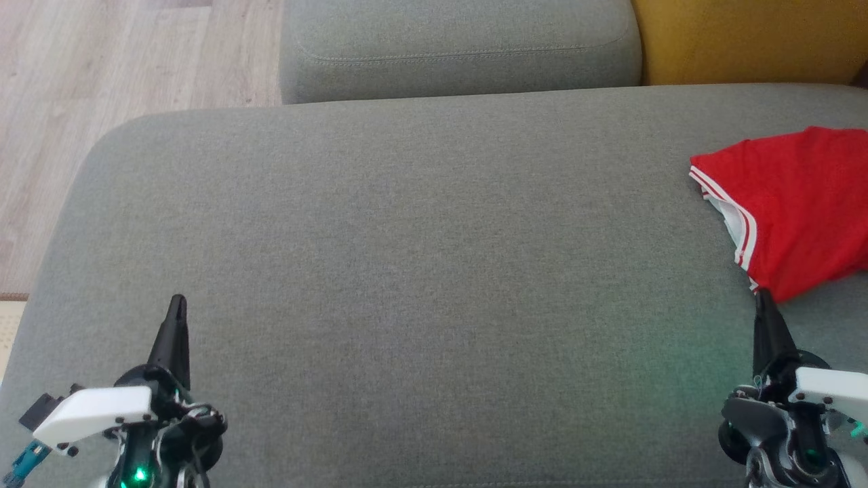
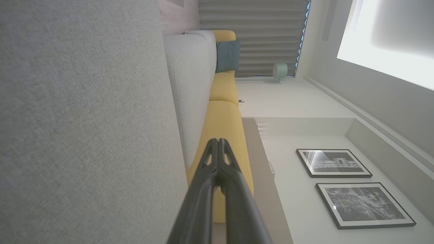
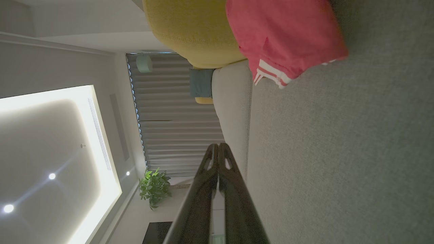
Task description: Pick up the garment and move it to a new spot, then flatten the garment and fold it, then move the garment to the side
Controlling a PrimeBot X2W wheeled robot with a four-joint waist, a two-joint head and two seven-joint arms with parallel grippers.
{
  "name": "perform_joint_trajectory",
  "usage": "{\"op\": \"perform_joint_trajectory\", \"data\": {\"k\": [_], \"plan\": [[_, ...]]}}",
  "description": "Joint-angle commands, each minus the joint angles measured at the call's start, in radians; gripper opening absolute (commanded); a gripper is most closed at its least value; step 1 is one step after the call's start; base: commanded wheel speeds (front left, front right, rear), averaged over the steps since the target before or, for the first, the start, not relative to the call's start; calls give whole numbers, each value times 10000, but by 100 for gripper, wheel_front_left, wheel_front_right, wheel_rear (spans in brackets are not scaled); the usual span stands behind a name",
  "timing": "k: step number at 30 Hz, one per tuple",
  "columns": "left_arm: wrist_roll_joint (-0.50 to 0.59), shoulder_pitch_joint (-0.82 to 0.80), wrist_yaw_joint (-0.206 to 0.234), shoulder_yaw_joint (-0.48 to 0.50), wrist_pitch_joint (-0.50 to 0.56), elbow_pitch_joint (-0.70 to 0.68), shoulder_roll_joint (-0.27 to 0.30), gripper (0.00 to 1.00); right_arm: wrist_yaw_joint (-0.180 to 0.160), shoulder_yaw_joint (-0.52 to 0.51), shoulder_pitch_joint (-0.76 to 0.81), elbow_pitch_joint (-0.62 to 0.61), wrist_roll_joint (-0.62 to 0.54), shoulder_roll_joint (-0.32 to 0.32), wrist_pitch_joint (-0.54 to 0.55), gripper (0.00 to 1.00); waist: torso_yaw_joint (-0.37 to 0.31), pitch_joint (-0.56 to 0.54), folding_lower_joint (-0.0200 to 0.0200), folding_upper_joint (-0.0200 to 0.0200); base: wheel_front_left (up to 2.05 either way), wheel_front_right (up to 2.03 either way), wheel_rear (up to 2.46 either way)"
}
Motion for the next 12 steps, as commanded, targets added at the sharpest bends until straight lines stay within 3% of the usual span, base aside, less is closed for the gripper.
{"op": "perform_joint_trajectory", "data": {"k": [1, 12], "plan": [[-45, -526, -73, 336, 60, -352, 72, 0, 69, 168, -537, -384, 67, -51, 46, 0, -1, 0, 0, 0, 0, 0, 0], [-38, -527, -73, 344, 67, -352, 67, 0, 69, 148, -539, -383, 51, -38, 62, 0, -1, 0, 0, 0, 0, 0, 0]]}}
